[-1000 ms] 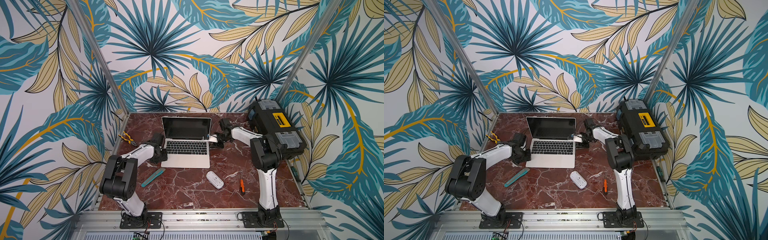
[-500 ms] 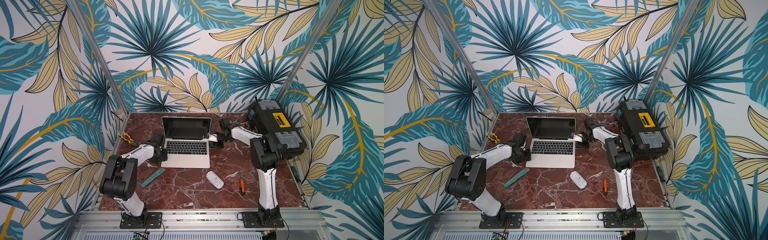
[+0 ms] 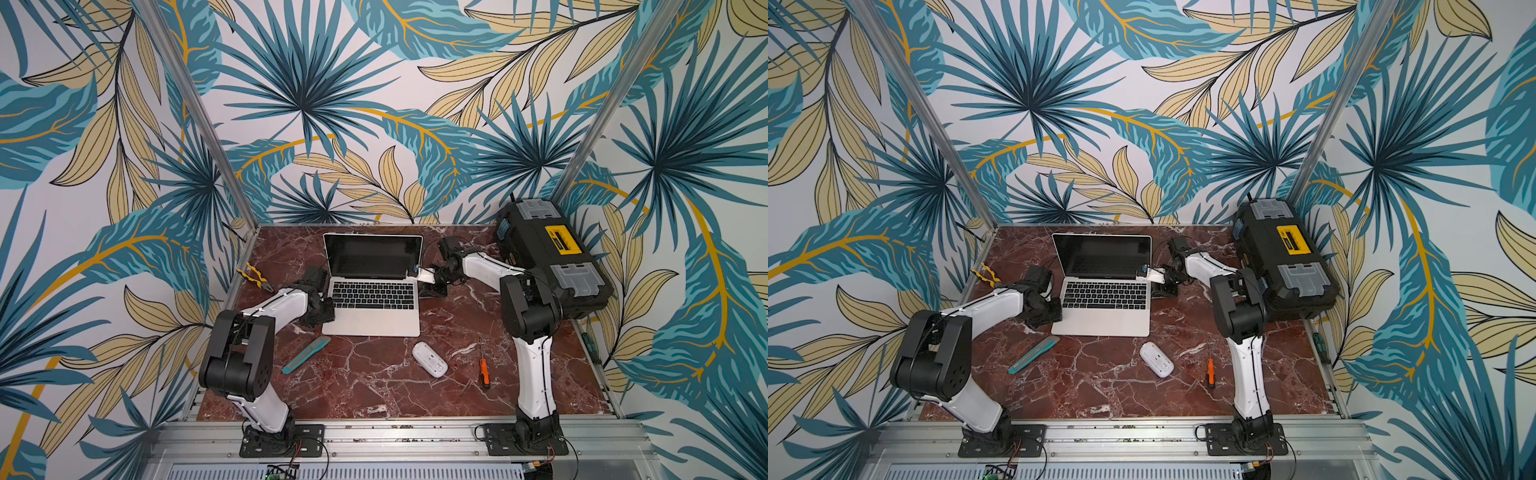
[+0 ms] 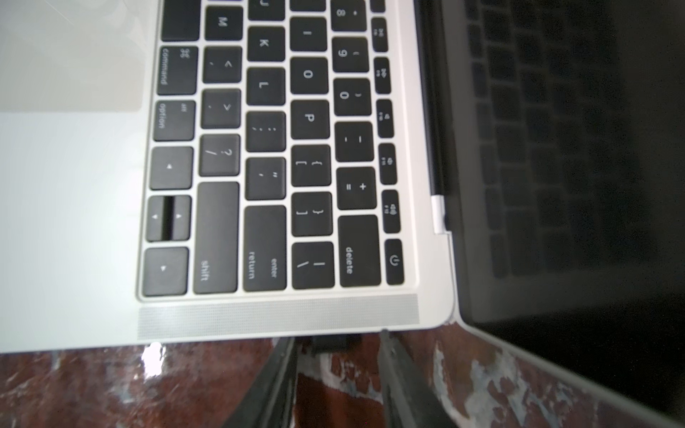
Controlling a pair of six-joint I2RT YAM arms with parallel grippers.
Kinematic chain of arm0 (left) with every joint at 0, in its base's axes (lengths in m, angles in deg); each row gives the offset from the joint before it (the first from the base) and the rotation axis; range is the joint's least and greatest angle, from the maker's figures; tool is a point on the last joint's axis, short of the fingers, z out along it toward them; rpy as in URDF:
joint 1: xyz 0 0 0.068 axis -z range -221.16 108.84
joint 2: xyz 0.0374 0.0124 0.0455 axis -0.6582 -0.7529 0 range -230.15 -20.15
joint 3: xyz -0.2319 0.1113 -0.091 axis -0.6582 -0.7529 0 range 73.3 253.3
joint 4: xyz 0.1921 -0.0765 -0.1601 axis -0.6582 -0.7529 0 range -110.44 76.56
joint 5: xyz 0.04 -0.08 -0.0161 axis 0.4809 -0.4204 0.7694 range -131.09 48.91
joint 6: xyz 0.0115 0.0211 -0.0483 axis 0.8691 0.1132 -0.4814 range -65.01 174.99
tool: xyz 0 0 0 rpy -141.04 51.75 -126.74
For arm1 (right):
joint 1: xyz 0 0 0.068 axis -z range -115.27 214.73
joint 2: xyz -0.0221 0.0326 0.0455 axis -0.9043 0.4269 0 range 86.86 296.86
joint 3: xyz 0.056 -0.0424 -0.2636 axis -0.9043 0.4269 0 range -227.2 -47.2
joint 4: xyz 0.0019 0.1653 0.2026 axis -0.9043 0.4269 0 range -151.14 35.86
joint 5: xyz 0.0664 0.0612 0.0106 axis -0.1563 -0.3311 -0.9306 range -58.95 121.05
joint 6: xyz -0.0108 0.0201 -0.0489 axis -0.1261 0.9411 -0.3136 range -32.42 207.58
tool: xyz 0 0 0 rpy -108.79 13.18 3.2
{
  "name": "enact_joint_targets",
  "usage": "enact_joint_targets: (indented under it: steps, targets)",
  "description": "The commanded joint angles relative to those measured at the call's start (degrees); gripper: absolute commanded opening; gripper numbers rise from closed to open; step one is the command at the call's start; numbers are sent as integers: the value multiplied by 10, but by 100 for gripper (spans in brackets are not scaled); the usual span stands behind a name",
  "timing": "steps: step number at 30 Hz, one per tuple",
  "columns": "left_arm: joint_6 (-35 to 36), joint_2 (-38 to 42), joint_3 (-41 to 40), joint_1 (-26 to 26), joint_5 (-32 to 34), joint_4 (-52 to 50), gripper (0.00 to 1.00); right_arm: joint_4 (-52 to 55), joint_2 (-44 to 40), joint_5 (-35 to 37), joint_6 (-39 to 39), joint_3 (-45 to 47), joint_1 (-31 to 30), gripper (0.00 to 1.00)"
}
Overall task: Remove the wireless mouse receiver from the laptop
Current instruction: Take out the USB plug from the USB port.
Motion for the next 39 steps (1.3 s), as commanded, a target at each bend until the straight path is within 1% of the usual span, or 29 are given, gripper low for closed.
enact_joint_targets:
  steps: [1,9,15,22,23,25,31,39]
  targets:
    - [7,-23,-23,1,6,-35,47,74,46,4,1,17,-10,41]
    - [7,-23,-23,1,6,-35,47,84,64,9,-2,-3,-15,35]
    - [7,-23,-23,1,6,-35,47,84,73,17,7,-20,-16,33]
    - [7,-23,-23,1,6,-35,47,98,88,25,14,-43,-20,33]
    - [7,-23,-23,1,6,-34,47,99,89,27,16,-45,-21,32]
    - [7,-22,-24,1,6,-34,47,98,92,32,18,-47,-22,26]
    - [6,-21,-25,2,7,-34,47,86,92,41,24,-43,-24,19]
    - [6,-21,-25,3,8,-34,47,85,83,33,14,-35,-24,16]
